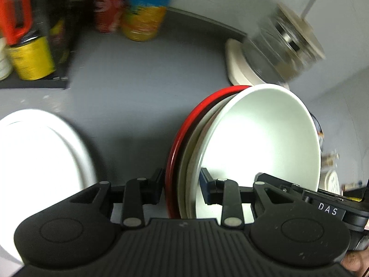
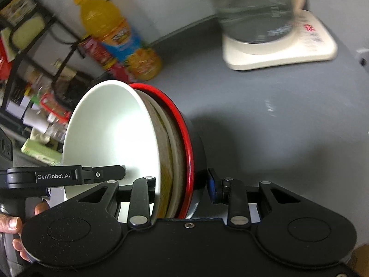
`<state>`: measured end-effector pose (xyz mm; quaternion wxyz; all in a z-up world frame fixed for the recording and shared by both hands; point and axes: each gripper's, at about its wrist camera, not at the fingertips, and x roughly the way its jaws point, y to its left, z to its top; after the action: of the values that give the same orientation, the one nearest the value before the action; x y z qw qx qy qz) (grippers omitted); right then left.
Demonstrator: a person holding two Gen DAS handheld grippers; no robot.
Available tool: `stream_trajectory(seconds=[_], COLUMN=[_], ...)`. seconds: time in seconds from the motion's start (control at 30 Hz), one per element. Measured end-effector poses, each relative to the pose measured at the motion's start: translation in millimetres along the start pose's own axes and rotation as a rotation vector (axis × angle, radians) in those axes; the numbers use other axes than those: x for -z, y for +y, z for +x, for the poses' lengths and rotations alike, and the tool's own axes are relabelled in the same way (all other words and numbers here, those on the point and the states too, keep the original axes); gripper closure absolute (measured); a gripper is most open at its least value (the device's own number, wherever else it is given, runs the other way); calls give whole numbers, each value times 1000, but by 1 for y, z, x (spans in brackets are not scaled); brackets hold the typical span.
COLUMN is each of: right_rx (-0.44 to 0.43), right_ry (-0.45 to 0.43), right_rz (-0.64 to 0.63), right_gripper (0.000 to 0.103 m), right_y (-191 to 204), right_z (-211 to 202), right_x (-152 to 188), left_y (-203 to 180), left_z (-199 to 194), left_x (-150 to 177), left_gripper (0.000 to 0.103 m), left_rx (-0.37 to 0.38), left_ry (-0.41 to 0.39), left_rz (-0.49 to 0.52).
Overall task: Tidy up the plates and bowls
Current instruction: 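Carry the bowl stack over the white plate stack with both tools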
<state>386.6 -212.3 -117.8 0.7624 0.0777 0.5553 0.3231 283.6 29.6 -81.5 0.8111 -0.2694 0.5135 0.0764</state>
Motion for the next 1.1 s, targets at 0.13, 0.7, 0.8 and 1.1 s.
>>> stream_trajectory(seconds=[0.13, 0.7, 0.8, 1.1], right_rx=[-31, -131, -136, -134], right_ry=[30, 135, 157, 214], right_rz=[-58, -235, -252, -282], right_gripper=[72, 72, 72, 72], right_y=[27, 132, 147, 180], right_z=[13, 64, 74, 99], right_x=[-7, -15, -12, 1], left_y=[27, 128, 145, 187], left_z=[-16, -74, -78, -85], left_x=[0, 13, 14, 20], left_gripper=[71, 71, 71, 71], left_rx=[-25, -90, -99, -117], left_ry=[-32, -122, -121, -108], left_rz=[-64, -275, -301, -338])
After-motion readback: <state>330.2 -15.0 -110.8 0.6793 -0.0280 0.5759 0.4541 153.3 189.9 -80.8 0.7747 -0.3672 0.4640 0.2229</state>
